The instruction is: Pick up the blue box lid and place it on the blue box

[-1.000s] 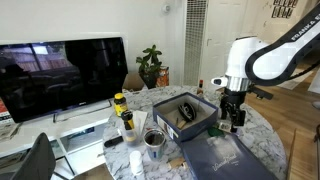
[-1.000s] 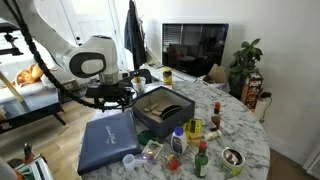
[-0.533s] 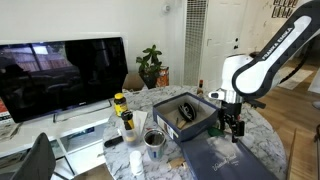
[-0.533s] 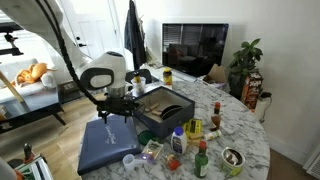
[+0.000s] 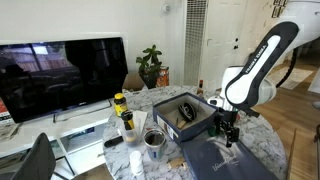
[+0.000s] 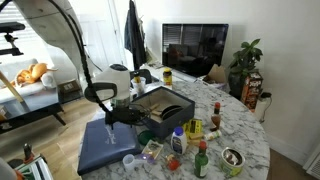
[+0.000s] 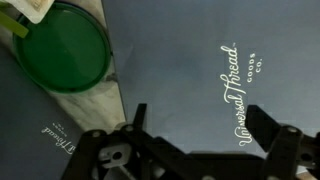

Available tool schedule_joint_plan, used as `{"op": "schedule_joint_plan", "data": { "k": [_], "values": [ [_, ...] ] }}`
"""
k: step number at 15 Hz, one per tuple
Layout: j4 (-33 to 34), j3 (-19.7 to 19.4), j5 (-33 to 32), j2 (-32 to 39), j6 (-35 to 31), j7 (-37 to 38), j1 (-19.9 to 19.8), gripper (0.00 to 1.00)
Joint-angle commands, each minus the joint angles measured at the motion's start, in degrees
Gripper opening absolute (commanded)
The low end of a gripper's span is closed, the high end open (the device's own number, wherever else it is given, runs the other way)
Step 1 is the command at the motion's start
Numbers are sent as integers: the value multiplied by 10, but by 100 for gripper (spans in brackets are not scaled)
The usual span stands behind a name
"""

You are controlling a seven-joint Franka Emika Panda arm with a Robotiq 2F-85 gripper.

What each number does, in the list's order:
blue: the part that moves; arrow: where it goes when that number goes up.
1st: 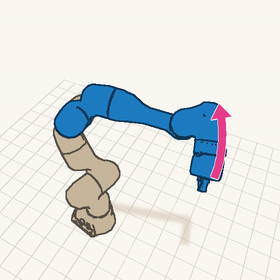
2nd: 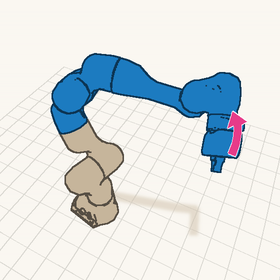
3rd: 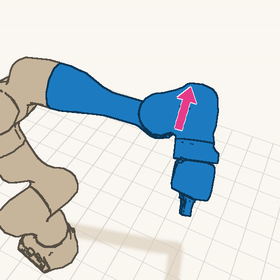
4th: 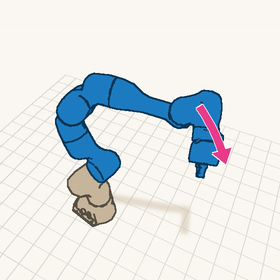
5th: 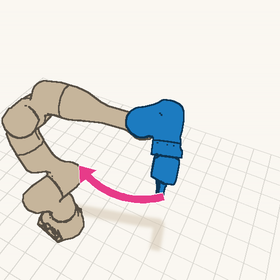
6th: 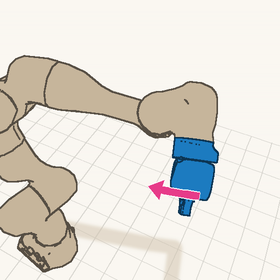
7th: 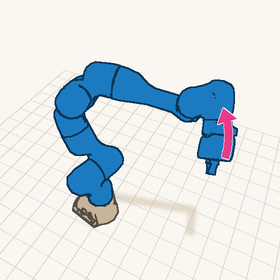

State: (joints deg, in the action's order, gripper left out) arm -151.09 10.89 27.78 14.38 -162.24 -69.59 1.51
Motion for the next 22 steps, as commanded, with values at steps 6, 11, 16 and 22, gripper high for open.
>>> {"op": "schedule_joint_plan", "data": {
  "k": [6,11,16,22],
  "values": [
    [31,99,-21,92,-66,-21,-118,100],
    [42,122,-53,118,-59,-17,-163,100],
    [46,130,-86,126,-55,-8,-183,100],
    [35,147,-96,111,-60,-17,-214,100]
  ]
}}
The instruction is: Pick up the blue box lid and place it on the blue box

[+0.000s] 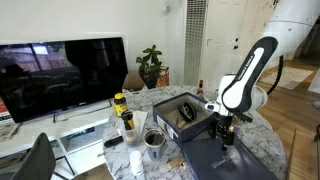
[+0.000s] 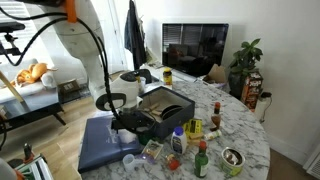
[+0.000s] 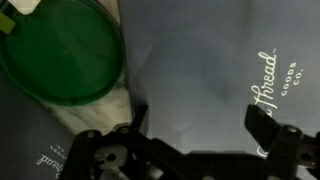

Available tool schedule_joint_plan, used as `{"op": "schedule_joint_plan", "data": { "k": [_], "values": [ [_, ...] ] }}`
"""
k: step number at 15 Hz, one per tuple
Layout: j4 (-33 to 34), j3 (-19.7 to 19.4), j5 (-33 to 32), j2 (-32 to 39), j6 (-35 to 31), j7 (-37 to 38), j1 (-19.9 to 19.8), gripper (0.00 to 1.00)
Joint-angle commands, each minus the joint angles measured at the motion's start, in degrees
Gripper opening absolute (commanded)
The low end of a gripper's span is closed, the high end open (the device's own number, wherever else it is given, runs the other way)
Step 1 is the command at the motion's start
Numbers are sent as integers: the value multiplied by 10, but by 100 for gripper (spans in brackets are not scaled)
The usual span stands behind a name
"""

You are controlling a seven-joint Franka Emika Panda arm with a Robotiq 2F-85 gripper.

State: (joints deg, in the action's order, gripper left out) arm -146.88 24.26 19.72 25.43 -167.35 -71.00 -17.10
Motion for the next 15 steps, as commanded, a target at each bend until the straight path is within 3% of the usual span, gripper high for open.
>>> {"op": "schedule_joint_plan", "data": {
  "k": [1,8,15],
  "values": [
    [-8,14,-17,-2,-9,-3,-33,100],
    [8,7,-26,9,1,1,-49,100],
    [31,-10,-62,31,15,9,-37,100]
  ]
}}
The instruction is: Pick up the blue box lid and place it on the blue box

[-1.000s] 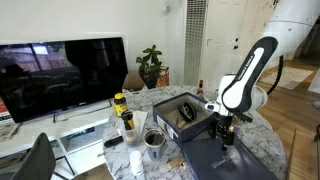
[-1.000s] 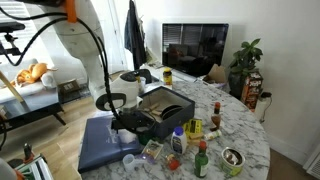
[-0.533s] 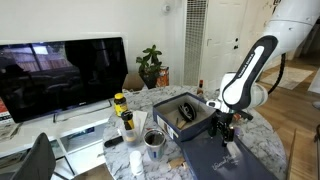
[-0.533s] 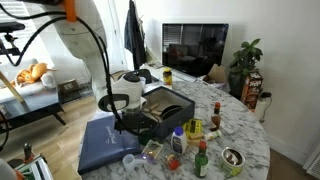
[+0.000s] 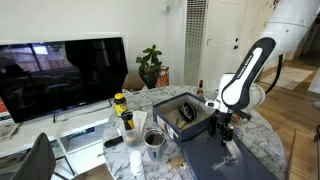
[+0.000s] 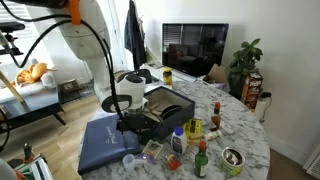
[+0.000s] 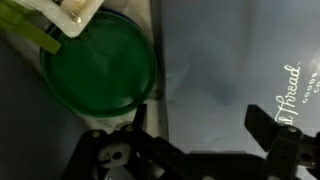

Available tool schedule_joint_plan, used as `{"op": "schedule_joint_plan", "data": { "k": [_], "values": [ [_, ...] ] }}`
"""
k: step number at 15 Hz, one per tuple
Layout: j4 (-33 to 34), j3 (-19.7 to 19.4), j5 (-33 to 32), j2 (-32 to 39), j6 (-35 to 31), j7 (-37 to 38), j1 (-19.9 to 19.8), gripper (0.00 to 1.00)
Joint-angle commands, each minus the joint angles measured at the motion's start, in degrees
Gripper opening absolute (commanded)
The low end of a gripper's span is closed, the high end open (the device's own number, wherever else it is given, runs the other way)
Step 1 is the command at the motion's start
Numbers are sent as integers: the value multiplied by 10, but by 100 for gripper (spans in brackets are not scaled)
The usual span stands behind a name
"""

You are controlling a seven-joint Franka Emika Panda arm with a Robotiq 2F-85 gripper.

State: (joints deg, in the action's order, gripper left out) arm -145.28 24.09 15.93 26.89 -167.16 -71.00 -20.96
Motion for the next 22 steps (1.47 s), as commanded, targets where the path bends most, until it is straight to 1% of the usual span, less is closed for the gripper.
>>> {"op": "schedule_joint_plan", "data": {
  "k": [1,8,9,10,11,12,21,22],
  "values": [
    [17,-8,-28,19,14,9,1,100],
    [33,-18,-53,37,23,18,11,100],
    [34,-20,-56,39,24,19,12,99],
    [36,-21,-58,41,24,20,14,88],
    [37,-23,-60,41,24,23,16,74],
    [38,-26,-62,41,24,26,19,70],
    [49,-47,-75,39,27,46,36,2],
    [49,-47,-77,38,28,46,36,0]
  ]
}}
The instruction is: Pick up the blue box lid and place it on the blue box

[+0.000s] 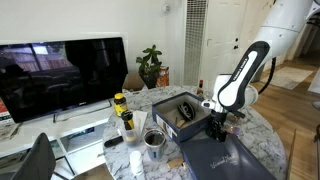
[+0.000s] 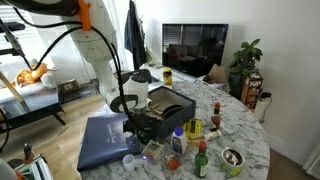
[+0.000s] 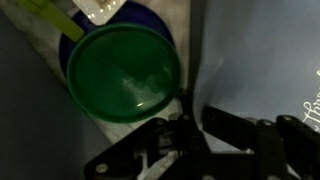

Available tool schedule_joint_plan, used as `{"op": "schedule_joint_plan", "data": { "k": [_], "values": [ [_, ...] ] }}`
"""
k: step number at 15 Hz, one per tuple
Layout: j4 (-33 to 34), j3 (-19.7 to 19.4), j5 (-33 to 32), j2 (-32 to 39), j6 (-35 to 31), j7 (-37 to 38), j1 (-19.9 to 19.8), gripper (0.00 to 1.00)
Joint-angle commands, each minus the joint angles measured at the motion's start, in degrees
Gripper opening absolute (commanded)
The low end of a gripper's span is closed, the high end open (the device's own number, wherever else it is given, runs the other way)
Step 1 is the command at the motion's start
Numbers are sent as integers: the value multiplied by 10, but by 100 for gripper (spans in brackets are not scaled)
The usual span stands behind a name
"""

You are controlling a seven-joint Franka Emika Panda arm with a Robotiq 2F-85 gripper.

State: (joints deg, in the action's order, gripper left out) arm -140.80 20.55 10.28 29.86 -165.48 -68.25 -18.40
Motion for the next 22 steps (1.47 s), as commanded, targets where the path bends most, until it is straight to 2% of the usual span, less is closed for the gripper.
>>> {"op": "schedule_joint_plan", "data": {
  "k": [1,6,13,14,15,19,22],
  "values": [
    [3,-12,-22,7,13,19,10,0],
    [-3,-3,-18,-4,15,16,-2,0],
    [-37,23,19,-78,44,24,-29,0],
    [-41,26,31,-90,55,29,-30,27],
    [-46,32,51,-102,72,31,-35,28],
    [-67,27,155,-152,134,43,-17,56],
    [-65,13,218,-175,166,48,20,78]
  ]
}}
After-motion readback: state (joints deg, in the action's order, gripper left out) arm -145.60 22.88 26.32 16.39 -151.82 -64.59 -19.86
